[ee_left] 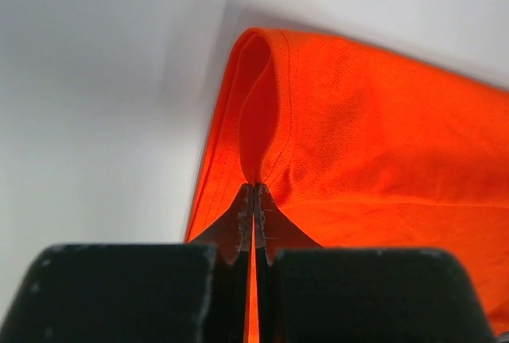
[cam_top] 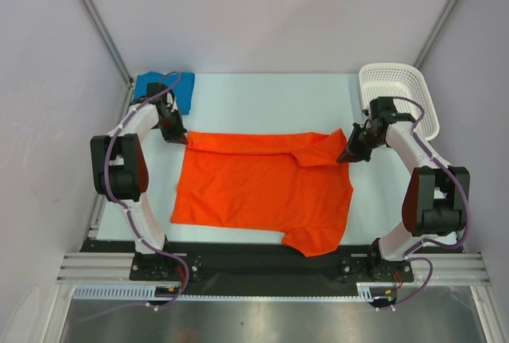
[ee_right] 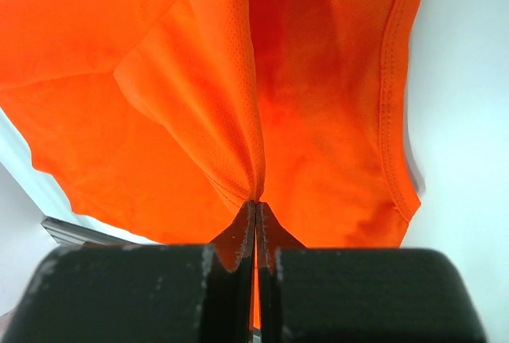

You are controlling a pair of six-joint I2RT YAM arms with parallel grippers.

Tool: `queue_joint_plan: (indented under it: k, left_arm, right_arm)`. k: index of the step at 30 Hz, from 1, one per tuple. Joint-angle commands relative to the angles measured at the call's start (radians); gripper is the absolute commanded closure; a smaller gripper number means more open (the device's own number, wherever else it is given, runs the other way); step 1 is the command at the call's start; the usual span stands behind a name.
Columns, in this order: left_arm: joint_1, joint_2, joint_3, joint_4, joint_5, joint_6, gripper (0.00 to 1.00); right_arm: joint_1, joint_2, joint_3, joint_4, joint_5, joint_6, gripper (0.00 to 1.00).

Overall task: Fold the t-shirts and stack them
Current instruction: Fold the tshirt

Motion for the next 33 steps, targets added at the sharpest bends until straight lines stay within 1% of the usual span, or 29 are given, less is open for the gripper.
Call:
queue_joint_plan:
  k: [1,9,17,21,26,33]
  left_arm:
    - [0.006,0.016,-0.013,0.017,-0.016,0.024,1.0]
    - [0.006,0.001,-0.055,0.031,-0.046,0.03,1.0]
    - [0.006,0.016,-0.042,0.028,-0.056,0.033,1.0]
    - [0.006,0.022,-0.019,0.017,-0.051,0.034,1.0]
    - [0.006,0.01,-0.025,0.009,-0.056,0.039,1.0]
    - [0.008,-0.013,-0.036,0.011,-0.062,0.047,1.0]
  right_arm:
    - [-0.001,0.001,-0.001,0.035,-0.005,-0.021,1.0]
    - [-0.001,-0.027,-0.033,0.023,-0.01,-0.017,1.0]
    - [-0.001,-0.039,-0.102,0.058,-0.013,0.01,1.0]
    - [-0.001,-0.056,-0.096,0.053,-0.007,0.014,1.0]
    - [-0.003,-0.076,-0.065,0.032,0.007,0.011,1.0]
    - [-0.001,-0.088,-0.073,0.018,-0.028,0.01,1.0]
